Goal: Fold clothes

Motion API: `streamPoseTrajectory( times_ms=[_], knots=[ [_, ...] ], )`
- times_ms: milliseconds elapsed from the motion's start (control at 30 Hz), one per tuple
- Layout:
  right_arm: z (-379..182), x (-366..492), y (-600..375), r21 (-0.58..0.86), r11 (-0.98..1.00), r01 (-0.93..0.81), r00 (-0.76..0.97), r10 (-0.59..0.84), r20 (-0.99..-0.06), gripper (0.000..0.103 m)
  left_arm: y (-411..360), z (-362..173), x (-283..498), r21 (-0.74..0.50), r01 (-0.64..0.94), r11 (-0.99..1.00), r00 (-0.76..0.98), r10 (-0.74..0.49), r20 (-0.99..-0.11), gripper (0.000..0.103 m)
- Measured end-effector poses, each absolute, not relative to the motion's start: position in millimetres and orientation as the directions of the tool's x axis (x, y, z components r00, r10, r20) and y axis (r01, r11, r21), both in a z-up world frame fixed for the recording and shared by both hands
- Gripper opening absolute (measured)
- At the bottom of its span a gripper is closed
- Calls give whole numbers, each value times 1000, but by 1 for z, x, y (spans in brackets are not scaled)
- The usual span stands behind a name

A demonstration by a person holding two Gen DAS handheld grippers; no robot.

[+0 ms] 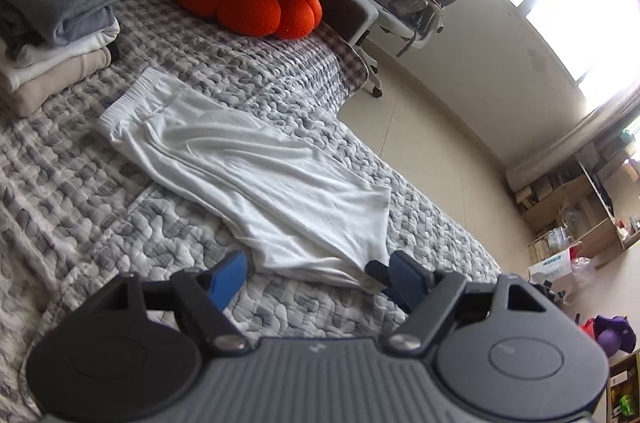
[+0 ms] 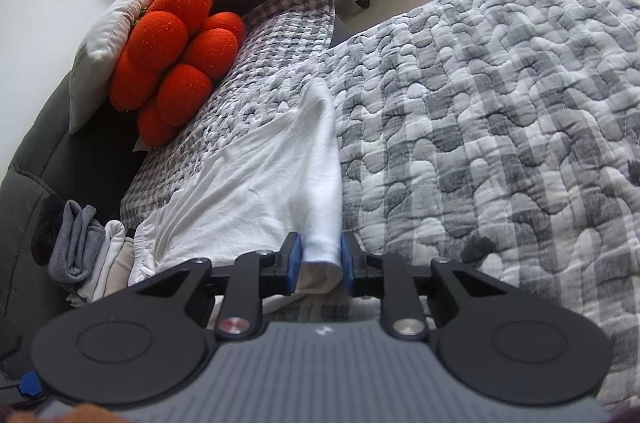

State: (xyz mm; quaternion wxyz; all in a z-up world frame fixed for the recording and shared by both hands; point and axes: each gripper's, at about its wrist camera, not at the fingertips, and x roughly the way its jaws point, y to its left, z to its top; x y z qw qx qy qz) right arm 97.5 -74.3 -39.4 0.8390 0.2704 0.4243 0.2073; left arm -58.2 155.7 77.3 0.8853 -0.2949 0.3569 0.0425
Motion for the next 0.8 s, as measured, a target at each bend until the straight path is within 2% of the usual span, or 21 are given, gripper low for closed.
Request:
streamPoseTrajectory(
  times_ms=[267,433,533,667,733,800],
  knots=[
    [-39,94,-80,649,754,-105,546,589,-596,25,148,75,-53,-473,-277,837,730,-137,-670,80],
    [-36,94,-80,669,737,-95,539,603,-588,44,168,71,-33,-482,-292,826,716,-145,-682,80],
    [-33,94,-80,671,736,-88,534,603,-592,45,183,76,-19,-406,-292,866,745,-60,-665,82],
    [-33,98,-88,699,712,-61,529,617,-583,46,193,66,5,-244,-260,934,731,25,-682,82],
    [-35,102,-95,723,690,-38,525,629,-573,46,200,54,14,-236,-291,927,695,36,-718,81],
    [-34,105,-100,737,676,-25,527,635,-565,47,205,48,21,-279,-291,915,686,-3,-728,81]
  ],
)
